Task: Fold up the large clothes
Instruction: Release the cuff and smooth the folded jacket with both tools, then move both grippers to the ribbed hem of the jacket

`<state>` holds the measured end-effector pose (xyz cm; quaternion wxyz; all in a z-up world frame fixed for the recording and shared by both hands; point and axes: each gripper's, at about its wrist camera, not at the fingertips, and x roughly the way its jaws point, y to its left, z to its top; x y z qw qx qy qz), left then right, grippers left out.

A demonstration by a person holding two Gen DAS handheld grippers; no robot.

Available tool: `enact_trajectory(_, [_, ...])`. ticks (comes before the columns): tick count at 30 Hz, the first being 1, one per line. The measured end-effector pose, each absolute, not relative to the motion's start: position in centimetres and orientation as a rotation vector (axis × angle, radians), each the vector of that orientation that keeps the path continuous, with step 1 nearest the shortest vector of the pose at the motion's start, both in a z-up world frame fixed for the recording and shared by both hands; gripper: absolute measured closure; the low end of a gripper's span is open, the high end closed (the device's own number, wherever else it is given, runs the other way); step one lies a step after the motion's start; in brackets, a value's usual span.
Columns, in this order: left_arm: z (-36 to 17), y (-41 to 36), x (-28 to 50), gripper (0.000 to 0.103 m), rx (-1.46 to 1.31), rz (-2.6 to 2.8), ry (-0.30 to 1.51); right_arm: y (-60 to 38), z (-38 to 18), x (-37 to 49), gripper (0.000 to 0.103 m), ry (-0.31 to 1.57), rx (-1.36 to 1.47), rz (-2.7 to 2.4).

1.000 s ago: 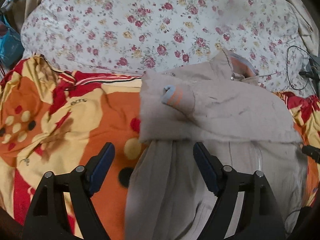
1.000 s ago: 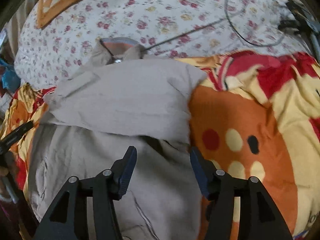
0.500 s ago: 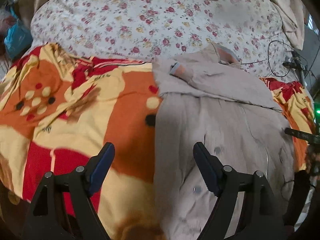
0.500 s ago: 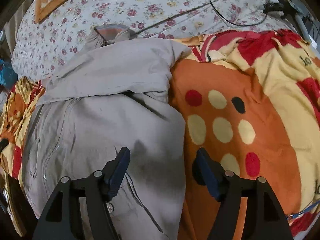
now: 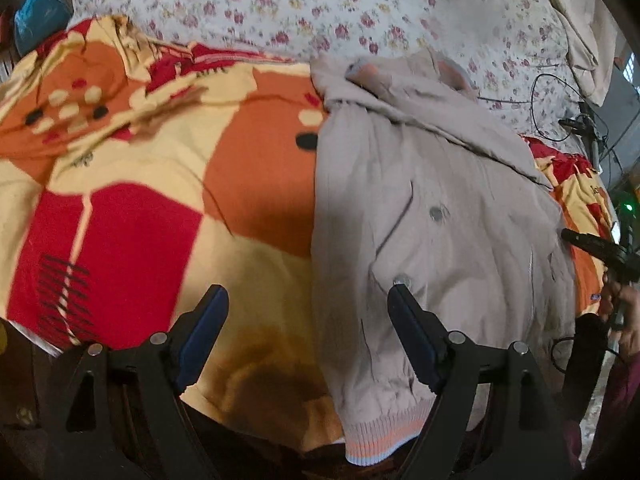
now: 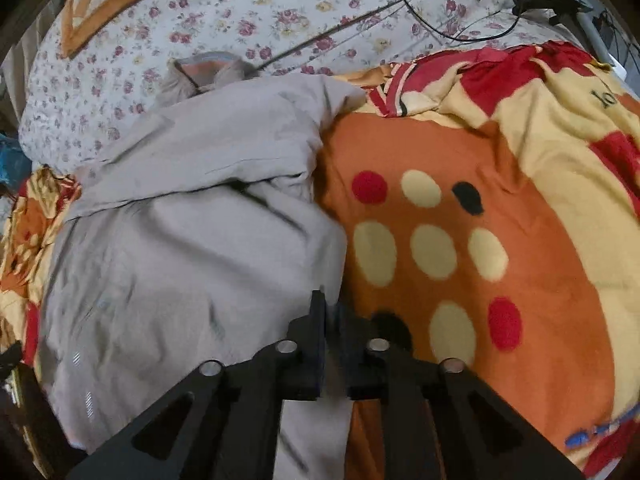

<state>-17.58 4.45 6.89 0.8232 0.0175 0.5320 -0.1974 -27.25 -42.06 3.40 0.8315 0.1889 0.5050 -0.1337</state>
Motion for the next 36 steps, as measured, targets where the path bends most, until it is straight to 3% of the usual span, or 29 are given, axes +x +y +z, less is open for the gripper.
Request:
enact_trajectory(2, [6.6,4.4,-18.0,0.021,0.04,-0.426,1.137,-41.1,4.1,-28.8,0.052,1.075,0.426,-0.226])
enact_trajectory(3, [6.4,4.3,-18.2,0.021,0.049,-0.426,1.137,-40.6,4.2,-29.5,0.05,1.085,0.432,-0.206])
enact_trajectory(7, [5.9,3.8,-19.0,0.021,0.079,-0.434,1.149,-38.3,3.6,-31.2,0.049,1.143,0.404,-0.153])
enact_trajectory(10, [5.9,3.5,-19.3,0.021,0.09,-0.441,1.142,-37.0,2.3,-31.9,0.043,1.187,0.368,-0.181])
enact_trajectory(16, [5.8,3.3,-19.3,0.021,0.095,-0.44,1.148,-36.9,1.6,-32.2,0.041,1.167,0.405,-0.209])
enact_trajectory(17, [5.7,3.3,-19.2,0.021,0.093,-0.437,1.151,-36.7,1.7,-32.2,0.047,1.162,0.395,-0.204])
enact_trajectory(20, [5.4,3.4,-19.2,0.021,0.084,-0.432,1.166,-35.4,2.0,-32.2,0.099,1.154,0.266,-0.206])
enact_trajectory(28, [4.8,3.5,-19.4,0.021,0.104,-0.435,1.189,-35.6,2.6,-32.7,0.099,1.138,0.215,-0.234])
enact_trajectory(31, [4.7,3.3,-19.5,0.021,0.112,-0.442,1.193,-36.3,3.1,-33.6,0.083,1.126,0.302,-0.205])
enact_trajectory(33, [4.5,3.3,-19.6,0.021,0.108,-0.457,1.21,-36.6,3.1,-34.4,0.06,1.131,0.366,-0.175])
enact_trajectory(36, [4.2,3.2,-19.9,0.021,0.08,-0.524,1.263,-36.0,2.6,-36.0,0.044,1.176,0.413,-0.104])
